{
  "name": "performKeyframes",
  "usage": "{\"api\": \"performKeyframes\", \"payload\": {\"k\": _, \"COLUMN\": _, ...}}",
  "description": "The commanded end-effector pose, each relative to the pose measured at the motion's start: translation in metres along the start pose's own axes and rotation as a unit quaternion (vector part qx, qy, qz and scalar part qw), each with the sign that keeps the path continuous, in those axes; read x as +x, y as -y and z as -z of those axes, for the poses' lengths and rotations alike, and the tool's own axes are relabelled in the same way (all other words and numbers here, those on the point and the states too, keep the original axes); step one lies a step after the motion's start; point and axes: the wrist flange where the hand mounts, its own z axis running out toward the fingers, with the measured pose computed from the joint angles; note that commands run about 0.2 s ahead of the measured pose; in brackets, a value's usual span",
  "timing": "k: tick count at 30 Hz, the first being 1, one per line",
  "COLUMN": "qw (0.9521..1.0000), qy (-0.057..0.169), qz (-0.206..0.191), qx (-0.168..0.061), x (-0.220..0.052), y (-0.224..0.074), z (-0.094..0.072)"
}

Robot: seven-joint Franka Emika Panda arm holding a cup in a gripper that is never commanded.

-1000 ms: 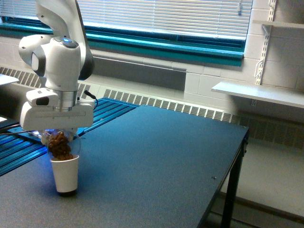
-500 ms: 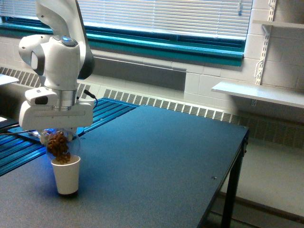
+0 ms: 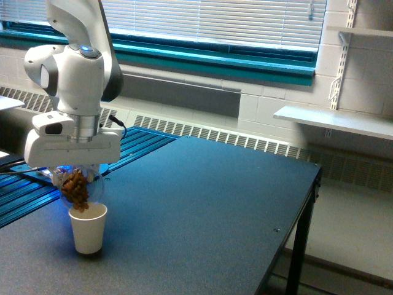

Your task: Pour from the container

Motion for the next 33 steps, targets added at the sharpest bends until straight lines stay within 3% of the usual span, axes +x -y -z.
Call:
{"api": "performKeyframes", "payload": {"k": 1, "qw": 0.9998, "qy": 0.001, "qz": 0.018, "qx": -0.001, "x": -0.0014, "y": 0.0078, "z": 0.0031}}
{"api": "performKeyframes", "payload": {"k": 33, "qw": 0.9989, "qy": 0.009, "qz": 0.041, "qx": -0.021, "x": -0.0074, "y": 0.0113, "z": 0.0026}}
